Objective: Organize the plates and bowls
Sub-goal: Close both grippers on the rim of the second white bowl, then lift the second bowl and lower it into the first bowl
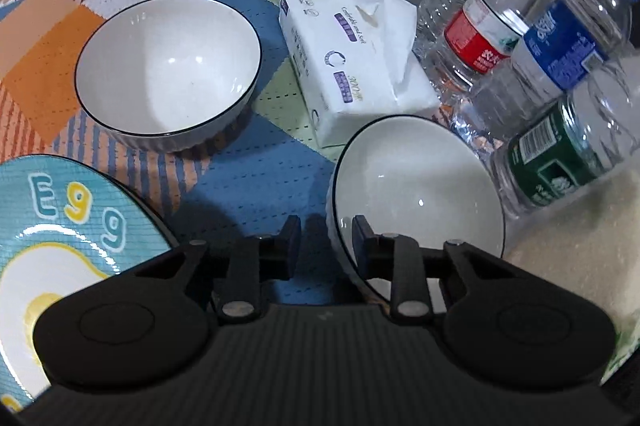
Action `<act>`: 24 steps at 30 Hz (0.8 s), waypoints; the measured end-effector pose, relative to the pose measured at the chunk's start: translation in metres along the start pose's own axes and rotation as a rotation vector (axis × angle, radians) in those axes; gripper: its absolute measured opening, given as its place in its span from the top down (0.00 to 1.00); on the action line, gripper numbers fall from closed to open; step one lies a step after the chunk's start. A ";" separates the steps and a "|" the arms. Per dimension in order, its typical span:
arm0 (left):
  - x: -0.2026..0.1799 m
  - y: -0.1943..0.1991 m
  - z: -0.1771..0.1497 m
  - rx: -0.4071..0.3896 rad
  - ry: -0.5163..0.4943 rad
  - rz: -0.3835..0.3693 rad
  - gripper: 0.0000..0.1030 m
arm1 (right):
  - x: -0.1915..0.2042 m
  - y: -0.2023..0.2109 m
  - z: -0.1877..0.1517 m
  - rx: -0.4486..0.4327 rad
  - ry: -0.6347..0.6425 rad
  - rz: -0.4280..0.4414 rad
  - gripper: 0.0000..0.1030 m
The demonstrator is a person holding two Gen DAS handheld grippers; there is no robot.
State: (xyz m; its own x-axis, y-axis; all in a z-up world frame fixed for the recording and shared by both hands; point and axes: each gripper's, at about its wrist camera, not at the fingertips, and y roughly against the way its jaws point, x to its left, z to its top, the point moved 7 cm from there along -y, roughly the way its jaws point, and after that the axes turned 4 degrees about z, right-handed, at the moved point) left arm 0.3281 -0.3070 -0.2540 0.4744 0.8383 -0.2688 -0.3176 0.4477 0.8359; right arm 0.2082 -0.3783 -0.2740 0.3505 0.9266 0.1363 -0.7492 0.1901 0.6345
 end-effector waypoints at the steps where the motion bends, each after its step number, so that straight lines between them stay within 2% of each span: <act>1: -0.001 -0.001 0.000 0.002 -0.009 -0.001 0.81 | -0.002 -0.002 0.003 -0.001 -0.002 0.007 0.13; 3: -0.005 0.000 -0.001 -0.002 -0.031 -0.015 0.88 | 0.000 -0.007 0.007 0.004 0.013 0.013 0.13; 6: -0.007 0.004 -0.005 -0.008 -0.019 0.018 0.88 | 0.003 -0.008 0.007 -0.008 0.034 0.027 0.14; 10: -0.005 0.014 -0.012 0.006 -0.006 0.023 0.88 | 0.006 -0.003 0.006 -0.002 0.040 0.053 0.14; 14: -0.004 0.031 -0.022 0.022 0.007 0.015 0.88 | 0.010 0.014 0.001 0.027 0.029 0.090 0.14; 24: -0.008 0.091 -0.044 0.012 -0.060 0.087 0.88 | 0.032 0.075 -0.004 -0.005 0.129 0.140 0.14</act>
State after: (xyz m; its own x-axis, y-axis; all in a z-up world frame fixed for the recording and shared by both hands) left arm 0.2593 -0.2593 -0.1968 0.4939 0.8536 -0.1659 -0.3499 0.3698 0.8607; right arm 0.1616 -0.3329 -0.2252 0.1679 0.9779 0.1243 -0.7885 0.0575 0.6124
